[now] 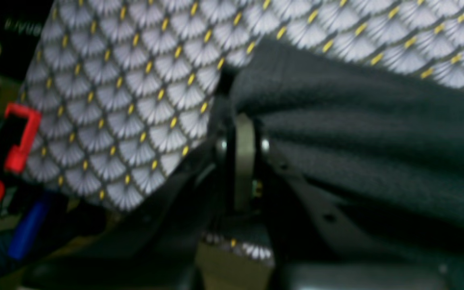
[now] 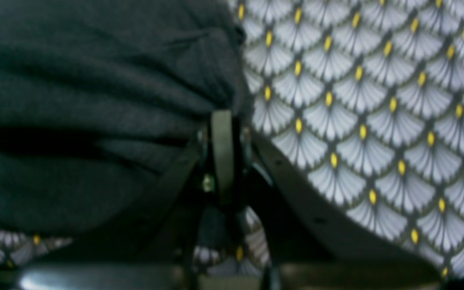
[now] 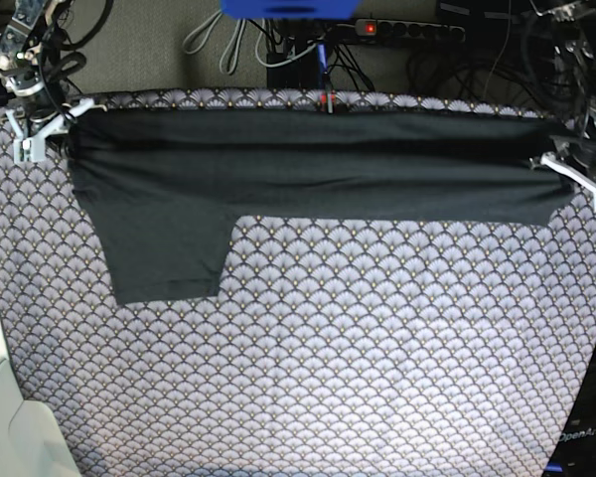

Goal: Fold the T-shirt properly
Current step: 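Lay the folded hem down near the collar with both grippers, then open both grippers to release the folded hem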

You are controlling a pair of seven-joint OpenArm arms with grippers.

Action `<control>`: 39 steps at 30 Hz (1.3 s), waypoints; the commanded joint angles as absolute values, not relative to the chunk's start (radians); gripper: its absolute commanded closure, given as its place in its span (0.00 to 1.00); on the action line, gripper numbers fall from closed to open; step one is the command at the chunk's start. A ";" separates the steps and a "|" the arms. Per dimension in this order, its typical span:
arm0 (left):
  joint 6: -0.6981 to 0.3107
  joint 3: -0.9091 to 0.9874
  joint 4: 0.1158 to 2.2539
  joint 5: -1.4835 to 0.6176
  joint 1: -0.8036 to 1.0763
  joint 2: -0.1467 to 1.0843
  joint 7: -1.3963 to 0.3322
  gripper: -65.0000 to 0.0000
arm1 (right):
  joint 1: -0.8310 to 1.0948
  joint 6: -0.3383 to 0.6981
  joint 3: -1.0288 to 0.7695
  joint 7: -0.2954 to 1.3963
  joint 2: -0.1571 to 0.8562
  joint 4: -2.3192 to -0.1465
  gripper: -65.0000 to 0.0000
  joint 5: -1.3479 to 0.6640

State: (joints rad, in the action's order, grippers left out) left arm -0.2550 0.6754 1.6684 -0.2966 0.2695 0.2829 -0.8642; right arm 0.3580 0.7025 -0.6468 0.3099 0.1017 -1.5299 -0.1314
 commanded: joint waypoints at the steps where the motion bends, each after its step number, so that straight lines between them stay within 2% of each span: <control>1: -0.249 0.682 1.685 -0.300 0.268 0.306 -0.843 0.99 | 0.360 0.698 -0.651 0.286 0.116 -1.549 1.00 -0.142; 9: -0.249 0.682 1.685 -0.300 0.278 0.311 -0.843 0.99 | 0.369 0.698 -0.650 0.288 0.116 -1.609 1.00 -0.142; 17: -0.249 0.682 1.685 -0.300 0.275 0.369 -0.846 0.99 | 0.386 0.698 -0.650 0.288 0.119 -1.635 1.00 -0.142; 22: -0.251 0.682 1.682 -0.300 0.232 0.392 -0.954 0.99 | 0.410 0.698 -0.644 0.288 0.119 -1.635 1.00 -0.142; 28: -0.354 0.682 1.682 -0.294 0.217 0.395 -1.010 0.99 | 0.430 0.698 -0.627 0.288 0.125 -1.636 1.00 -0.140; 39: -0.360 0.680 1.675 -0.292 0.225 0.395 -1.013 0.99 | 0.446 0.698 -0.622 0.288 0.156 -1.627 1.00 -0.140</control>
